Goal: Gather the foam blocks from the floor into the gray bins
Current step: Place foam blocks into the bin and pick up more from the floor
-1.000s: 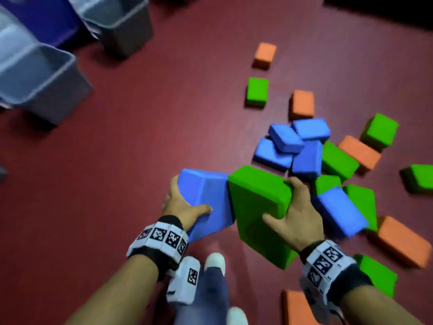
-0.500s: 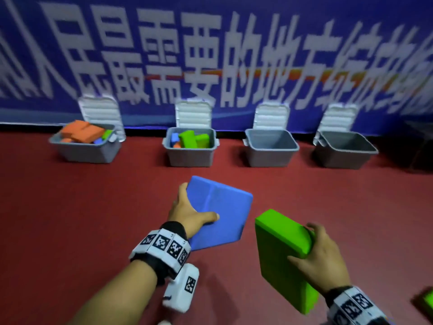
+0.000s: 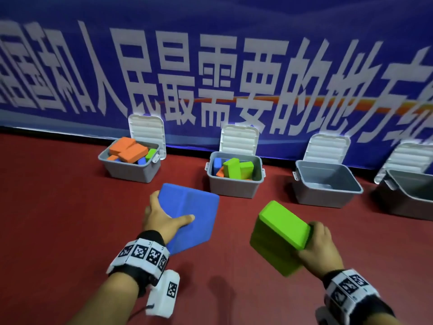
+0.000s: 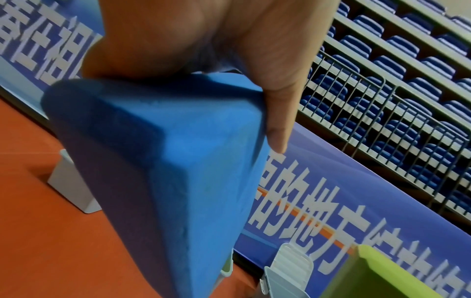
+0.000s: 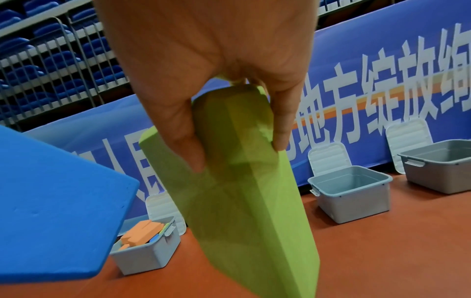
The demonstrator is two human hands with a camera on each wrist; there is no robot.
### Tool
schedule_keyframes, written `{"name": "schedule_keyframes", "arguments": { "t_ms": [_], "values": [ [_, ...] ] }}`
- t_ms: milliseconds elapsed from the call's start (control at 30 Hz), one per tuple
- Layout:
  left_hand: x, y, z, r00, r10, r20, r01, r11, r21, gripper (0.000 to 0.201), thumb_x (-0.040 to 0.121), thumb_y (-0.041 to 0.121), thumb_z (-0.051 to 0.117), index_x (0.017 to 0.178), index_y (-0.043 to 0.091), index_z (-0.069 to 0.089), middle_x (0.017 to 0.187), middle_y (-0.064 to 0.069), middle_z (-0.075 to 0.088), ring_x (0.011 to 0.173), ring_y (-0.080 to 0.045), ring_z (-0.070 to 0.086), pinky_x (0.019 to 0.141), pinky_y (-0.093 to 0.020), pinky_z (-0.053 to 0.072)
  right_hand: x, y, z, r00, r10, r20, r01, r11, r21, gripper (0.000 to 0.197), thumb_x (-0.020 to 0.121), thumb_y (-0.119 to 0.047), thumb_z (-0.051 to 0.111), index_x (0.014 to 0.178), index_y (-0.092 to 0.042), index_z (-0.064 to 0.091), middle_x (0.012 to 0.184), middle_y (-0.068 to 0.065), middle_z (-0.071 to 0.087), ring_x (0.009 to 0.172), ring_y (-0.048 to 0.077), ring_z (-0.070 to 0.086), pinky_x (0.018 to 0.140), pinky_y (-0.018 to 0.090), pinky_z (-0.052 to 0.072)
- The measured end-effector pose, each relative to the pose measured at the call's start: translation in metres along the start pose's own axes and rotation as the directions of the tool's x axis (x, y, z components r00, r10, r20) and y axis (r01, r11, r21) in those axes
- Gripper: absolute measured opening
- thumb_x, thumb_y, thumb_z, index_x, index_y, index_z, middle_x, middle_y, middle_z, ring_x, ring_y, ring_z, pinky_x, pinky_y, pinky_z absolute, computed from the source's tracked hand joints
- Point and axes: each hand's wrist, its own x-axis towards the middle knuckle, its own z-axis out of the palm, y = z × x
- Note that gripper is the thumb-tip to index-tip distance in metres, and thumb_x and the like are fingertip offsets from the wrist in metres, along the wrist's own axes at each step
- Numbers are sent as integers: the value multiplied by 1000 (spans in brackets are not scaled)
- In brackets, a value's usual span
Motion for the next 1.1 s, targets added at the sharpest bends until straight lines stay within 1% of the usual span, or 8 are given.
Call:
{"name": "schedule_keyframes", "arguments": {
  "t_ms": [133,233,367,467,533,667,800,1100],
  "values": [
    [66,7,26,1000,-5,-2,5,999,-50,101,54,25,90,135,21,30,129,-9,46,115,-30,49,98,-41,43,62,-12,9,997,51,-53,-47,996,69,73,56,-5,82,117,-2,43,113,20,50,101,38,53,84,42,44],
    [109,6,61,1000,-15,25,18,993,-114,102,52,22,91,134,21,30,125,-7,50,110,-27,52,95,-39,45,114,-9,20,992,89,-94,-77,990,120,74,55,-4,85,116,1,43,112,22,51,101,36,53,80,36,41],
    [168,19,113,996,-79,39,84,982,-167,95,58,11,88,133,18,30,115,-4,53,103,-24,55,85,-31,44,193,0,34,979,164,-122,-134,965,226,76,57,-16,90,113,2,42,107,22,56,96,35,56,73,32,38],
    [221,38,150,989,-147,22,149,970,-193,106,52,22,91,136,18,27,123,-7,53,107,-25,56,93,-36,46,261,2,37,968,230,-104,-191,936,296,79,60,-23,89,117,4,41,109,24,57,100,37,57,73,33,38],
    [255,51,167,984,-180,-8,174,962,-211,102,59,21,89,138,17,25,127,-7,51,106,-24,55,95,-36,45,303,0,35,961,263,-88,-225,925,306,78,63,-24,88,117,6,41,111,26,56,102,38,57,73,33,37],
    [316,73,184,978,-204,-48,192,963,-187,95,67,16,84,140,17,24,128,-8,49,101,-22,51,90,-32,42,388,-7,33,957,286,-45,-261,918,298,71,63,-10,86,115,4,39,115,26,53,105,37,54,82,39,43],
    [379,82,198,966,-246,-84,235,964,-127,94,66,14,83,139,18,24,131,-11,47,111,-29,51,94,-37,43,461,-20,50,962,271,-27,-252,924,286,74,58,-6,86,115,0,38,116,24,51,105,36,53,88,44,46],
    [557,79,284,951,-308,30,309,948,-74,94,65,13,84,139,16,25,129,-12,48,111,-31,52,94,-38,44,612,-46,112,930,367,-28,-333,873,357,80,60,-15,89,118,6,39,114,25,54,106,35,54,80,31,39]
  ]
}}
